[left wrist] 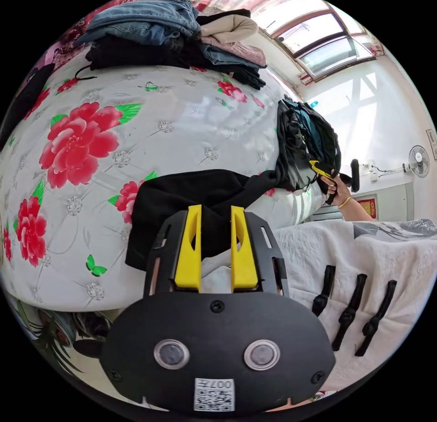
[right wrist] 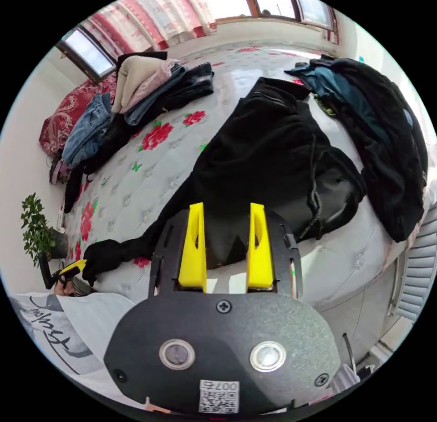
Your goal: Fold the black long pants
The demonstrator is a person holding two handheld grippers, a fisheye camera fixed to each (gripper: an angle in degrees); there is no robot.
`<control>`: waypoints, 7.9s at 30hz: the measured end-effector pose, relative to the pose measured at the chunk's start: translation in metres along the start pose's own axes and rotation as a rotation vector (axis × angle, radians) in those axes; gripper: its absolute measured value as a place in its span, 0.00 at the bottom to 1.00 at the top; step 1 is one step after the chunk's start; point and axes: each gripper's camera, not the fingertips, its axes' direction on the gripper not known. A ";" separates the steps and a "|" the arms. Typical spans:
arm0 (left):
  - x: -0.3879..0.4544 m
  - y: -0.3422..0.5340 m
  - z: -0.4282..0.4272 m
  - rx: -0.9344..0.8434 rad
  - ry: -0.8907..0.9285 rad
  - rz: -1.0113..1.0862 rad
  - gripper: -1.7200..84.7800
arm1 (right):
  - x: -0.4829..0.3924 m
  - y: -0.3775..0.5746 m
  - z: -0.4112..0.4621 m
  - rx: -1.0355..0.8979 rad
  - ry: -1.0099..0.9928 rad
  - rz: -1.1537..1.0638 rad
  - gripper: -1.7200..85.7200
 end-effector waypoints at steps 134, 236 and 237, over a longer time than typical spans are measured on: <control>0.003 -0.160 -0.005 0.351 -0.512 -0.469 0.09 | 0.045 -0.240 -0.162 0.188 0.222 -0.011 0.03; -0.106 0.038 -0.004 0.281 -0.007 -0.679 0.06 | 0.073 0.114 -0.263 0.015 -0.270 0.321 0.08; -0.110 0.036 -0.001 0.260 -0.052 -0.725 0.02 | 0.059 0.108 -0.263 0.011 -0.260 0.277 0.08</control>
